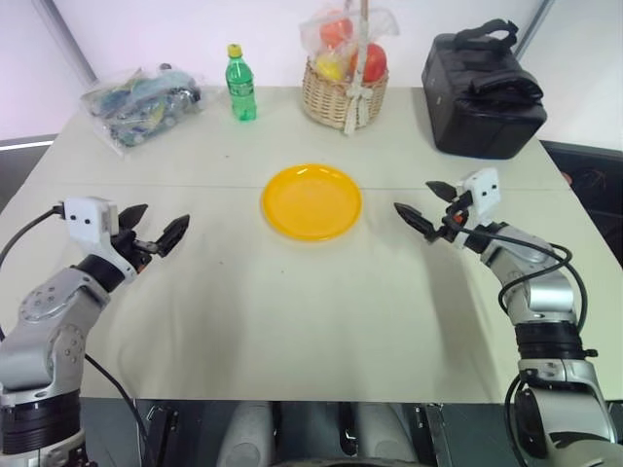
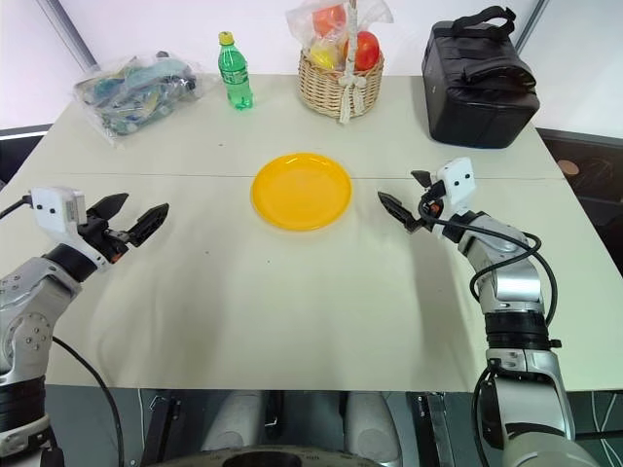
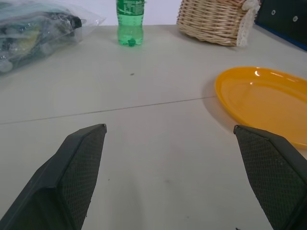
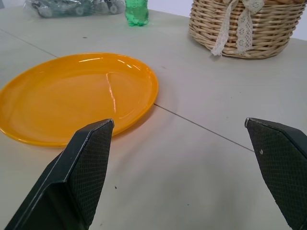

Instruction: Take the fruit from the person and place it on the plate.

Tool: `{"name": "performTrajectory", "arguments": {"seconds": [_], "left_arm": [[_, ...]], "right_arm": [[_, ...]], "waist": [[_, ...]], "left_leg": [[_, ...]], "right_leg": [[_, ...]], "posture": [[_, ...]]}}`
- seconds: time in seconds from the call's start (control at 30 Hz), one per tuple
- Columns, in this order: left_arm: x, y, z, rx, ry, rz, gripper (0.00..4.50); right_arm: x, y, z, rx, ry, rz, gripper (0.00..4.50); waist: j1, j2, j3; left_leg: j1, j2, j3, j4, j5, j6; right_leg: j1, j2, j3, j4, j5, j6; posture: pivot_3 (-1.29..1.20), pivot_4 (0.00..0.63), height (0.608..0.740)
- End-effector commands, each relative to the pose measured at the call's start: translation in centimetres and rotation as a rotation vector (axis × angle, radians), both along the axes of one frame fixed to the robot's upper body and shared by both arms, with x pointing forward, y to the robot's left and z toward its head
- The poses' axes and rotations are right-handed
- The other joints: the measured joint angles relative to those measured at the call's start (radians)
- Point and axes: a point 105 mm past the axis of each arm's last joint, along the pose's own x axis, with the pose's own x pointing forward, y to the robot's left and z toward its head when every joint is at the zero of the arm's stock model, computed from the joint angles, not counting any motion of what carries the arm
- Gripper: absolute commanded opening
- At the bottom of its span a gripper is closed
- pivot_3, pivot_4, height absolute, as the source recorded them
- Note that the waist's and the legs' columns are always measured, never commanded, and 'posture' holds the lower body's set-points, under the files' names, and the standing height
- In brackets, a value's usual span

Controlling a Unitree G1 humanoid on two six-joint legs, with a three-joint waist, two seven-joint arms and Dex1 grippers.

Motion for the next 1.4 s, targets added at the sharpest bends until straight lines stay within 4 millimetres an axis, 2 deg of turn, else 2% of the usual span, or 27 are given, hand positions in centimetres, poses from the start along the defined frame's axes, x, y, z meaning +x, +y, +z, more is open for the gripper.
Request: {"name": "performTrajectory", "arguments": {"seconds": [0.03, 1.4], "left_arm": [[-0.13, 0.15, 1.63, 0.007, -0.066, 0.001, 4.45], [0.79, 0.03, 1.63, 0.028, -0.077, 0.014, 4.45]], "right_arm": [[-0.33, 0.28, 1.43, 0.000, -0.054, 0.009, 4.50], [-0.42, 0.72, 1.56, 0.011, -0.054, 0.019, 4.50]], "waist": [[0.000, 0.000, 0.000], [0.000, 0.000, 0.000]], "left_leg": [[0.000, 0.000, 0.000, 0.000, 0.000, 0.000], [0.000, 0.000, 0.000, 0.000, 0.000, 0.000]], "right_leg": [[0.000, 0.000, 0.000, 0.000, 0.000, 0.000], [0.000, 0.000, 0.000, 0.000, 0.000, 0.000]], "posture": [[0.00, 0.150, 0.740], [0.00, 0.150, 0.740]]}}
